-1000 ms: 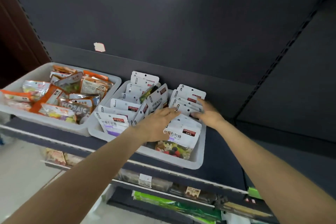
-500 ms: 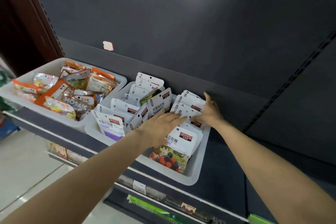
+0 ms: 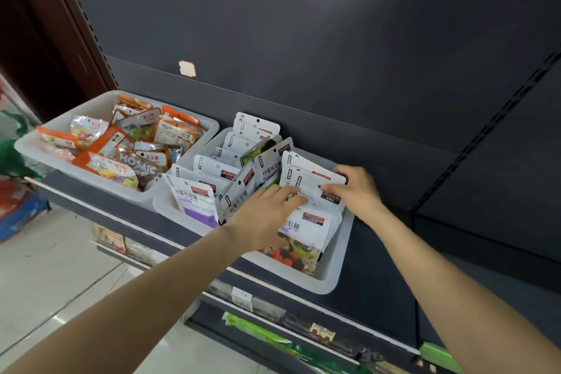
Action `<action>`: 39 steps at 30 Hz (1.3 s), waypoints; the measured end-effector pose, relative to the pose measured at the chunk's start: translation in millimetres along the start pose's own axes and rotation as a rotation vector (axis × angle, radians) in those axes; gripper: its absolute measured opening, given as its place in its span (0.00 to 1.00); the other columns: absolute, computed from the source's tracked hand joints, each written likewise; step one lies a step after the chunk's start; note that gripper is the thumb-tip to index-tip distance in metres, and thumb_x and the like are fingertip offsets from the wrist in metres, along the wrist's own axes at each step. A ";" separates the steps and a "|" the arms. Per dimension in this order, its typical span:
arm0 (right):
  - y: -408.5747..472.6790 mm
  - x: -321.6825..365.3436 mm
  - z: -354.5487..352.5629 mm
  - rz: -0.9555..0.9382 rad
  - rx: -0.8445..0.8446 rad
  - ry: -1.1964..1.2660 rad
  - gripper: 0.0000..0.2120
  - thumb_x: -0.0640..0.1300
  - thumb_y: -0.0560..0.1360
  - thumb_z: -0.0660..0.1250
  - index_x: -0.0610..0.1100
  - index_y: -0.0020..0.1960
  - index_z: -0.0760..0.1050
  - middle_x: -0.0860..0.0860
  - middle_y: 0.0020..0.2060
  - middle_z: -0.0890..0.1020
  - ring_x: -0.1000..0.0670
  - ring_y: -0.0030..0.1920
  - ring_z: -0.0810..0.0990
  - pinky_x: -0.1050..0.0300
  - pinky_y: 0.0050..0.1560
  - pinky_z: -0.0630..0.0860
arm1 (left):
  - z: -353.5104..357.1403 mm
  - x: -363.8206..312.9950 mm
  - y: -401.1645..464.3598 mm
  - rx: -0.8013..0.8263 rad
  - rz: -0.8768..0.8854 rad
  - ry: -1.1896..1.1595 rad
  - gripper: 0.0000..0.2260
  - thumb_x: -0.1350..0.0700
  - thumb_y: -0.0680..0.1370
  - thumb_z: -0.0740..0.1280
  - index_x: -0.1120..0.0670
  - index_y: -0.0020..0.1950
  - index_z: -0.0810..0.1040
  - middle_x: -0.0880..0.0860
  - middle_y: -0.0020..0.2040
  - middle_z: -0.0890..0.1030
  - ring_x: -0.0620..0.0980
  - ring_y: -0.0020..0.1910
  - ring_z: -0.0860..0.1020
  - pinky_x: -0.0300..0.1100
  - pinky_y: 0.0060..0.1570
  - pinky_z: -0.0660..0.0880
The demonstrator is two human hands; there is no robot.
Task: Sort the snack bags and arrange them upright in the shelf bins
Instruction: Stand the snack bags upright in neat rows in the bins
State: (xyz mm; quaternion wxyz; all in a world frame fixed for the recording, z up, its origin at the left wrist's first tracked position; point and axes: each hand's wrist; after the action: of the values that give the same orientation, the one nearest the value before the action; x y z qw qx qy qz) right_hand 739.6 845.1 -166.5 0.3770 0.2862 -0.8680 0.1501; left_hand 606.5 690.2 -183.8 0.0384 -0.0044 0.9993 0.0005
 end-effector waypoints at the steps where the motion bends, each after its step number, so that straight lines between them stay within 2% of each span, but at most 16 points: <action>1: -5.7 1.2 -3.6 -0.036 -0.031 0.001 0.08 0.39 0.71 0.72 0.49 0.38 0.75 0.56 0.38 0.81 0.55 0.39 0.80 0.64 0.34 0.71 | -0.2 -3.4 -1.2 -0.060 0.006 0.008 0.36 0.49 0.72 0.73 0.49 0.74 0.58 0.51 0.72 0.61 0.50 0.71 0.61 0.44 0.70 0.56; 3: -16.3 2.5 -10.9 -0.092 -0.086 0.038 0.06 0.40 0.72 0.72 0.50 0.40 0.77 0.58 0.37 0.80 0.57 0.38 0.79 0.66 0.35 0.70 | 0.1 -10.0 0.2 -0.146 0.005 -0.004 0.31 0.51 0.73 0.71 0.51 0.72 0.62 0.52 0.67 0.66 0.51 0.67 0.65 0.44 0.68 0.60; 5: -20.0 0.2 -13.7 -0.099 -0.046 0.031 0.06 0.41 0.72 0.72 0.47 0.47 0.79 0.56 0.41 0.81 0.58 0.41 0.79 0.67 0.37 0.70 | 1.0 -16.4 5.3 -0.162 -0.018 -0.019 0.29 0.53 0.74 0.71 0.51 0.71 0.62 0.53 0.66 0.66 0.51 0.65 0.66 0.44 0.66 0.61; 8: -17.9 -6.3 -8.3 -0.042 0.125 -0.079 0.10 0.44 0.74 0.70 0.46 0.55 0.79 0.51 0.51 0.81 0.54 0.48 0.77 0.64 0.42 0.70 | 4.3 -14.8 6.2 -0.064 -0.107 -0.142 0.36 0.55 0.70 0.74 0.51 0.72 0.58 0.53 0.68 0.60 0.51 0.68 0.60 0.45 0.68 0.60; 12: -15.0 -3.2 -6.7 -0.004 0.133 -0.070 0.17 0.46 0.74 0.69 0.49 0.63 0.75 0.53 0.54 0.78 0.53 0.54 0.76 0.60 0.49 0.72 | 5.3 -1.4 -1.1 0.029 -0.181 -0.266 0.44 0.55 0.68 0.76 0.47 0.75 0.52 0.52 0.72 0.53 0.52 0.72 0.54 0.48 0.70 0.59; 14: -15.7 -0.5 -8.3 0.003 0.168 -0.117 0.12 0.45 0.75 0.68 0.49 0.59 0.76 0.53 0.50 0.78 0.54 0.50 0.77 0.63 0.43 0.71 | 3.3 0.8 -3.4 0.043 -0.197 -0.327 0.44 0.55 0.69 0.76 0.47 0.76 0.51 0.51 0.73 0.53 0.53 0.72 0.57 0.47 0.69 0.61; 16: -16.8 2.2 -9.8 -0.010 0.191 -0.231 0.03 0.44 0.77 0.66 0.48 0.44 0.77 0.55 0.38 0.76 0.56 0.39 0.75 0.65 0.33 0.65 | 0.2 1.0 -5.2 0.034 -0.200 -0.330 0.43 0.53 0.70 0.75 0.49 0.76 0.51 0.51 0.72 0.55 0.52 0.71 0.59 0.46 0.68 0.62; 18: -16.4 6.4 -11.4 -0.028 0.209 -0.277 0.13 0.42 0.77 0.65 0.47 0.34 0.71 0.54 0.30 0.72 0.53 0.33 0.71 0.62 0.30 0.62 | -2.5 1.2 -6.5 0.017 -0.197 -0.289 0.40 0.51 0.71 0.73 0.49 0.76 0.53 0.52 0.71 0.59 0.51 0.69 0.61 0.45 0.68 0.63; 21: -13.8 14.2 -14.6 -0.015 0.246 -0.275 0.14 0.42 0.76 0.66 0.49 0.32 0.70 0.54 0.30 0.72 0.53 0.33 0.71 0.60 0.31 0.63 | -6.0 2.2 -10.2 0.000 -0.188 -0.275 0.33 0.48 0.72 0.73 0.48 0.72 0.61 0.51 0.68 0.62 0.49 0.68 0.62 0.44 0.67 0.63; 25: -11.0 18.2 -14.9 0.025 0.210 -0.275 0.05 0.49 0.76 0.67 0.47 0.47 0.77 0.53 0.40 0.78 0.51 0.42 0.77 0.58 0.36 0.70 | -2.2 1.2 -15.0 -0.049 -0.172 -0.263 0.32 0.49 0.69 0.75 0.48 0.68 0.64 0.52 0.71 0.56 0.52 0.70 0.58 0.47 0.70 0.62; 27: -11.6 18.0 -13.8 0.031 0.194 -0.228 0.12 0.52 0.77 0.65 0.48 0.57 0.75 0.52 0.48 0.79 0.51 0.47 0.77 0.57 0.40 0.70 | 0.5 1.1 -13.3 -0.009 -0.264 -0.434 0.37 0.55 0.67 0.77 0.49 0.69 0.59 0.52 0.71 0.56 0.53 0.69 0.62 0.48 0.68 0.67; 29: -12.6 16.5 -11.9 0.039 0.175 -0.139 0.17 0.51 0.79 0.62 0.48 0.66 0.70 0.52 0.56 0.77 0.52 0.53 0.75 0.58 0.49 0.71 | 2.1 1.9 -9.6 0.014 -0.342 -0.630 0.45 0.60 0.65 0.78 0.49 0.72 0.53 0.52 0.70 0.62 0.53 0.66 0.67 0.49 0.64 0.72; 31: -13.2 12.2 -9.4 0.052 0.124 -0.111 0.23 0.48 0.80 0.61 0.49 0.73 0.62 0.48 0.66 0.72 0.49 0.63 0.72 0.55 0.61 0.70 | 4.2 1.8 -5.5 0.006 -0.390 -0.736 0.51 0.61 0.65 0.78 0.47 0.75 0.47 0.52 0.71 0.65 0.53 0.68 0.68 0.52 0.65 0.70; 33: -14.2 8.9 -6.7 0.086 0.079 -0.133 0.28 0.46 0.80 0.61 0.51 0.77 0.53 0.47 0.71 0.65 0.46 0.69 0.66 0.52 0.67 0.65 | 4.7 1.8 -0.5 -0.007 -0.464 -0.841 0.52 0.61 0.65 0.78 0.48 0.76 0.44 0.51 0.73 0.63 0.53 0.72 0.64 0.54 0.69 0.65; 35: -14.6 6.4 -5.6 0.098 0.088 -0.147 0.30 0.44 0.80 0.60 0.53 0.77 0.50 0.46 0.72 0.62 0.46 0.70 0.65 0.51 0.67 0.65 | 4.0 2.9 5.0 0.004 -0.549 -0.985 0.53 0.61 0.65 0.78 0.47 0.77 0.44 0.52 0.73 0.65 0.54 0.72 0.63 0.56 0.70 0.62; 39: -15.9 -0.1 -12.5 0.071 0.114 -0.127 0.26 0.37 0.80 0.56 0.53 0.75 0.58 0.48 0.71 0.67 0.48 0.68 0.69 0.54 0.67 0.66 | 2.8 -3.6 13.3 0.091 -0.511 -1.132 0.44 0.65 0.68 0.76 0.47 0.76 0.55 0.48 0.67 0.69 0.50 0.67 0.68 0.52 0.67 0.68</action>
State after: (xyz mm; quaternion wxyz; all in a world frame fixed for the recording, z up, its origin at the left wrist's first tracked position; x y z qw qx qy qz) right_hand 756.4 838.4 -157.5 0.2988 0.2849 -0.8899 0.1940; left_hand 610.2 703.5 -186.3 0.5612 -0.2409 0.7903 -0.0492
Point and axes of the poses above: each hand's wrist, its own y-axis towards the middle knuckle, its own z-axis out of the palm, x = y × z
